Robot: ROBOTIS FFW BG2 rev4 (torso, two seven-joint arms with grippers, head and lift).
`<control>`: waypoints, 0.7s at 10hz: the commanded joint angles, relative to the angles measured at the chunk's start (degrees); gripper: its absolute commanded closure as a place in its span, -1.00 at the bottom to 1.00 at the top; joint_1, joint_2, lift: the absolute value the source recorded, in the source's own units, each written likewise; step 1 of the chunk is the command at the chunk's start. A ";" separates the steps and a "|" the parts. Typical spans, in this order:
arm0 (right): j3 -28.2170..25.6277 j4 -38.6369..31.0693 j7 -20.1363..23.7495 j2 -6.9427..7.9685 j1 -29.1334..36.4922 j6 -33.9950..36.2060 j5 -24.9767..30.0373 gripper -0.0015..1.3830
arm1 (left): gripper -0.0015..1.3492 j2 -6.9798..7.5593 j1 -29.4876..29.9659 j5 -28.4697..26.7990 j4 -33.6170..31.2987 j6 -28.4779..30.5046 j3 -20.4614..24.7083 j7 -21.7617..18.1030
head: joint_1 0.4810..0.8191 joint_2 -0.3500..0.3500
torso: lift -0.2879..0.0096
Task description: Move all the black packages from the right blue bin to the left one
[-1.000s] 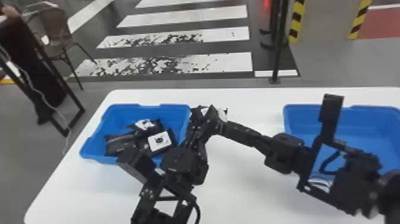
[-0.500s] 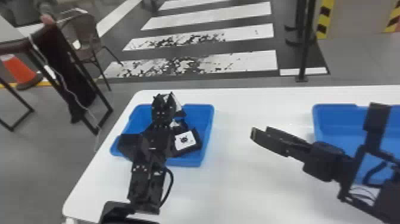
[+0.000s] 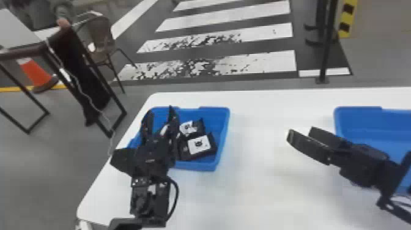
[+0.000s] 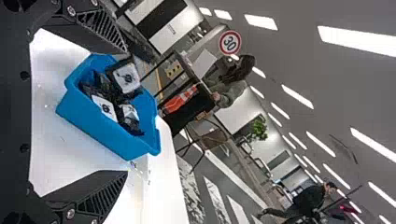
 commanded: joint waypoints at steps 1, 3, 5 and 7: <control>-2.90 -0.58 0.02 0.50 2.17 -3.11 3.82 -0.83 | -0.70 -0.56 5.35 3.45 -9.00 -5.11 -4.14 0.36 | 0.27 1.00 | -0.29; -6.22 -1.43 0.02 1.38 4.70 -5.08 8.28 -0.85 | -0.66 -0.65 8.87 3.79 -13.36 -7.36 -8.48 0.62 | 0.27 0.90 | -0.29; -11.81 -4.94 -0.33 3.14 9.20 -10.28 17.54 -0.85 | -0.66 -0.65 11.54 1.85 -13.22 -8.49 -9.96 0.71 | 0.27 0.67 | -0.29; -16.39 -10.01 -3.41 4.46 14.96 -15.06 25.65 -0.85 | -0.66 -0.21 13.23 -0.32 -13.36 -5.67 -11.91 0.71 | 0.27 0.41 | -0.29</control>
